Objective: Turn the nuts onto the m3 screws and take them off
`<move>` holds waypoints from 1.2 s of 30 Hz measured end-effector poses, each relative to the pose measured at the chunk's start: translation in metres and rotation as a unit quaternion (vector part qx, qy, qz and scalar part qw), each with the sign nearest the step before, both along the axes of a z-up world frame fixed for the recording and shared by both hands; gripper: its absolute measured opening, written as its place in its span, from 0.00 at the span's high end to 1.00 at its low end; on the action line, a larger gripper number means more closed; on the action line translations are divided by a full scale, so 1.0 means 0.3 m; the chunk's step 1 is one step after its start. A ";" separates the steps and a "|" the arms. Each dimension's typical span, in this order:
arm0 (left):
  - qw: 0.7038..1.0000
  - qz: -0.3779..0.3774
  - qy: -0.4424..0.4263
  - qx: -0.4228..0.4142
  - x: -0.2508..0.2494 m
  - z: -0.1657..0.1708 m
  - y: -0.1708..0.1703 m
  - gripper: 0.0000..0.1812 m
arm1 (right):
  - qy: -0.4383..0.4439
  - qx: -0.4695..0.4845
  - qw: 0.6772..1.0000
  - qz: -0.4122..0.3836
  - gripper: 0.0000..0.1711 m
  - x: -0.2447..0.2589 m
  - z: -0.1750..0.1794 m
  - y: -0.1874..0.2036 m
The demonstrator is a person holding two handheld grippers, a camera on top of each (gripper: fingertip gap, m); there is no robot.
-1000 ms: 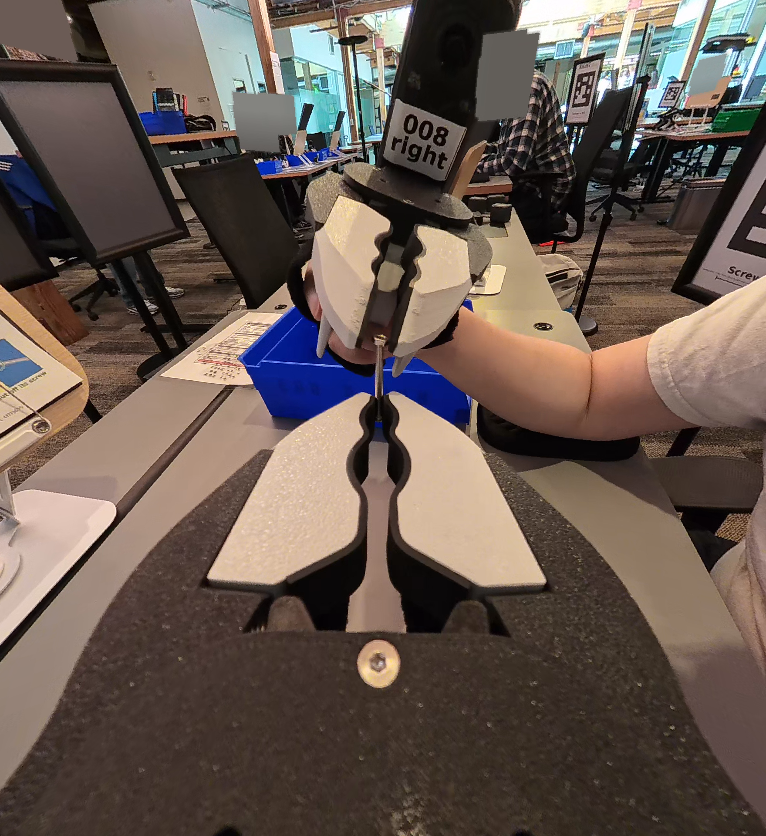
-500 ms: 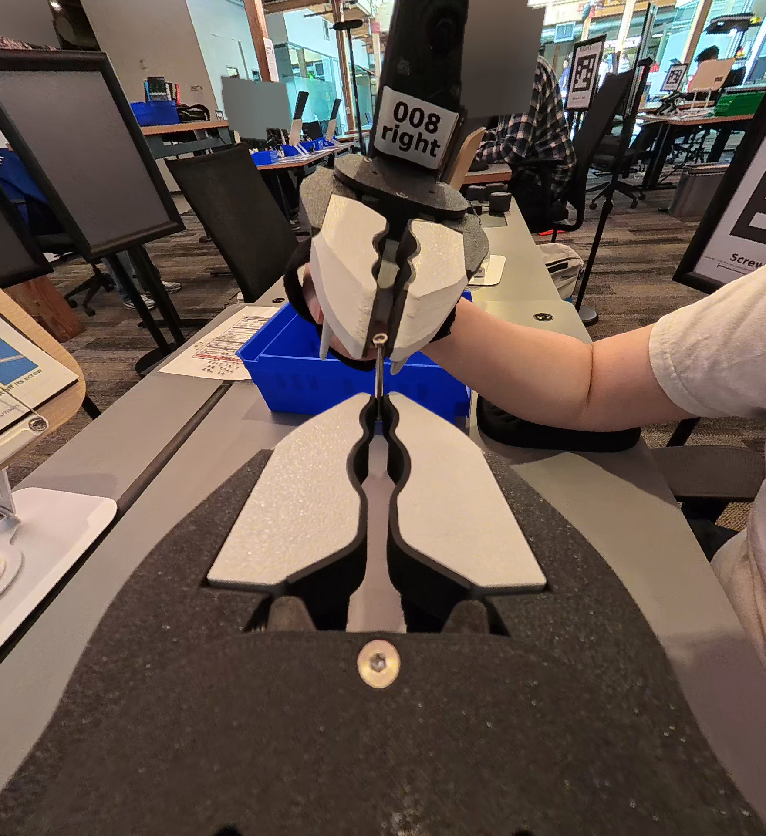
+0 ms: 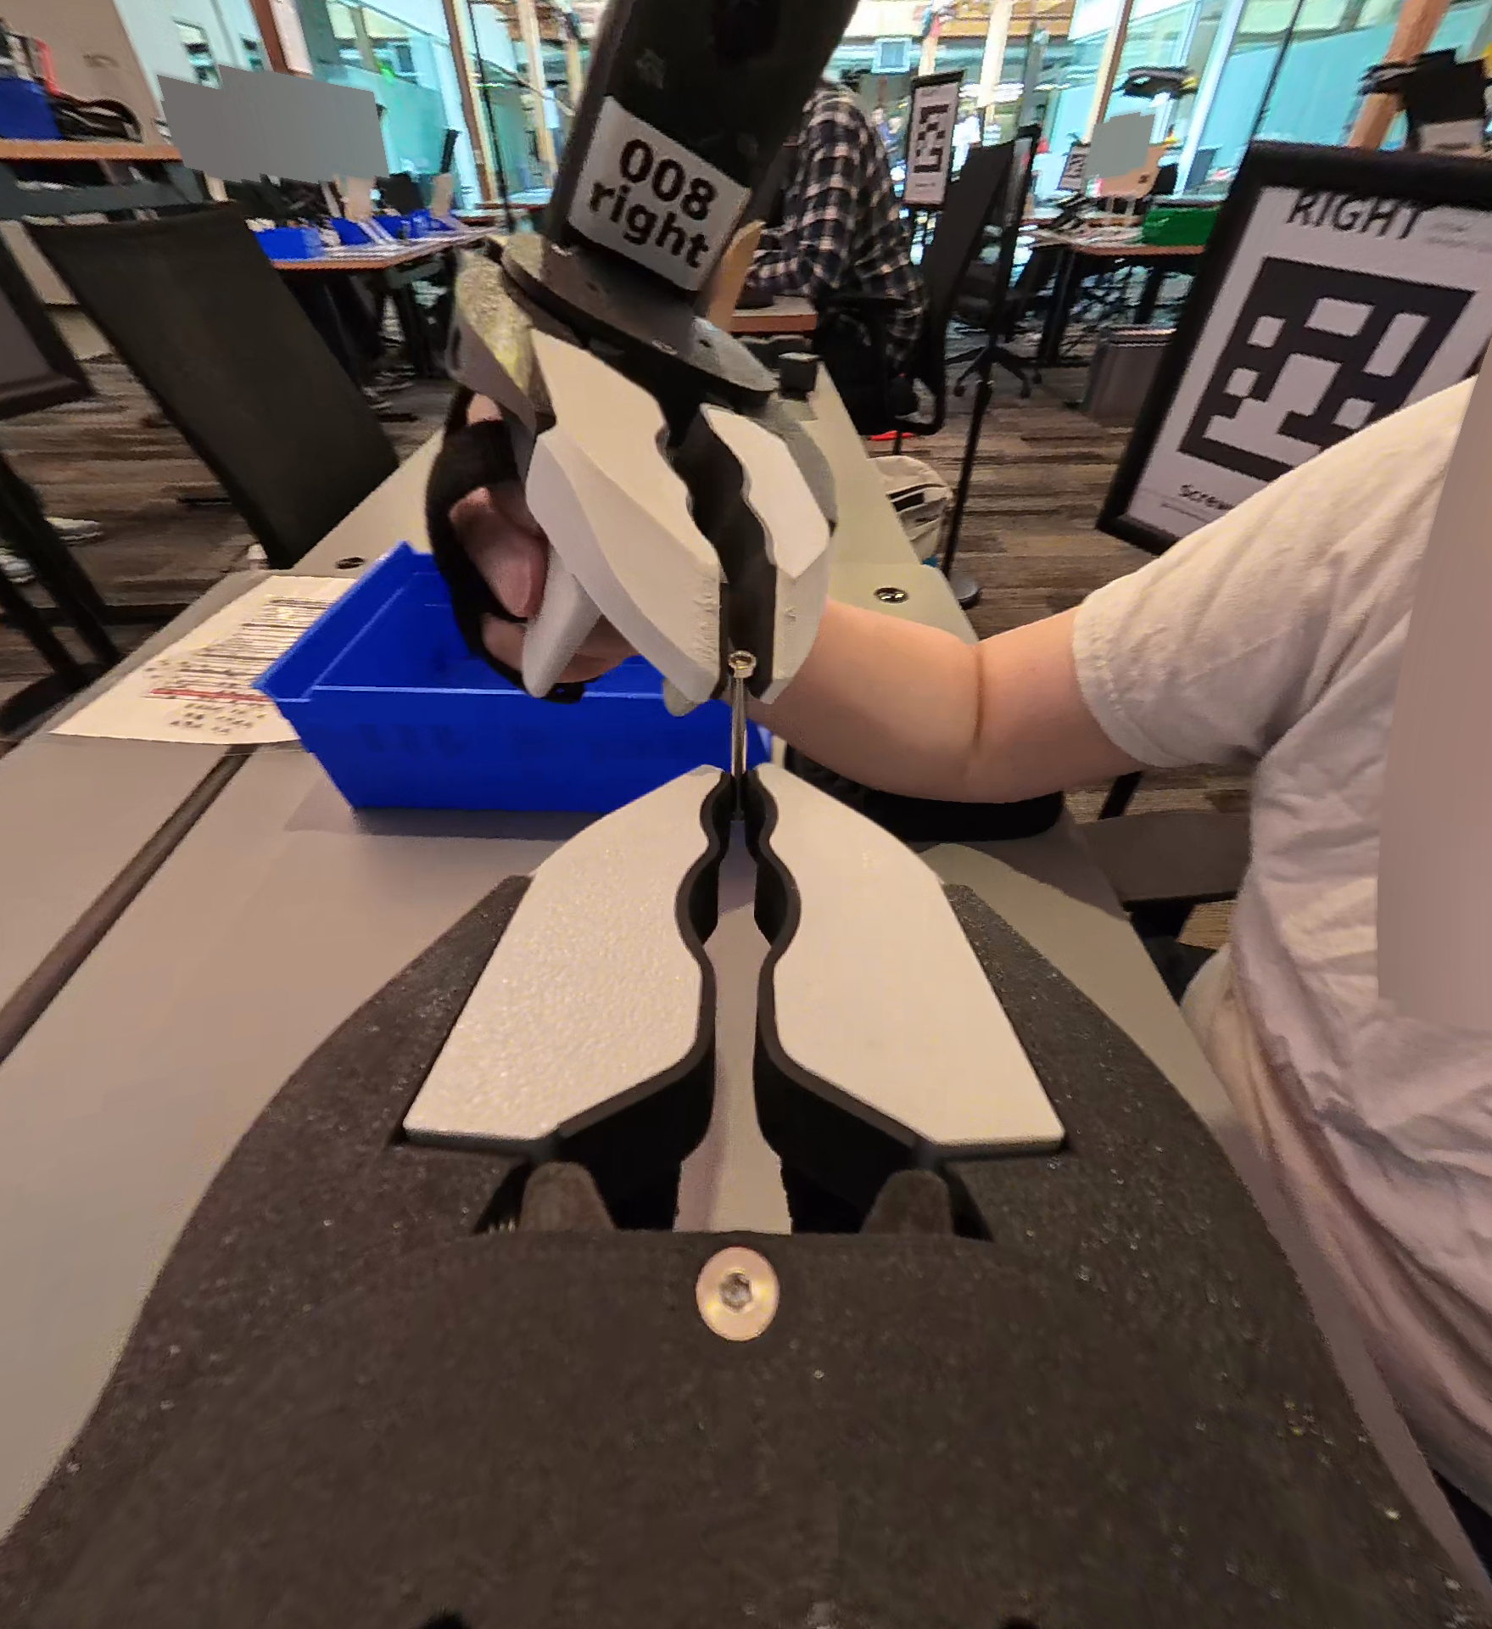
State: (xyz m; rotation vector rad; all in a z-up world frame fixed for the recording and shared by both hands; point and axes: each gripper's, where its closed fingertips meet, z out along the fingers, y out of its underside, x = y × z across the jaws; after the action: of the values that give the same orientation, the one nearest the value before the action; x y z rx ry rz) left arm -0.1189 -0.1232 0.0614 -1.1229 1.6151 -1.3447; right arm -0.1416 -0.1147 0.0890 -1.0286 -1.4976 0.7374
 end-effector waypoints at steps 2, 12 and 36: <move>1.000 -0.025 -0.002 -0.015 -0.004 0.004 -0.024 0.99 | 0.003 0.002 1.000 0.018 0.97 -0.003 0.003 -0.020; 0.996 -0.077 -0.012 -0.037 -0.020 0.023 -0.079 0.99 | 0.015 -0.007 0.998 0.056 0.97 -0.018 0.021 -0.069; 0.991 0.115 0.030 -0.057 -0.018 -0.006 0.150 0.99 | 0.007 -0.049 0.986 -0.156 0.96 -0.009 0.005 0.157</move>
State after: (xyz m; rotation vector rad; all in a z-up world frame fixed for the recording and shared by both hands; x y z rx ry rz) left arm -0.1244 -0.0782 0.0597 -1.3842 1.4149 -1.2738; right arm -0.1443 -0.0675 0.0906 -1.2953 -1.2578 0.5971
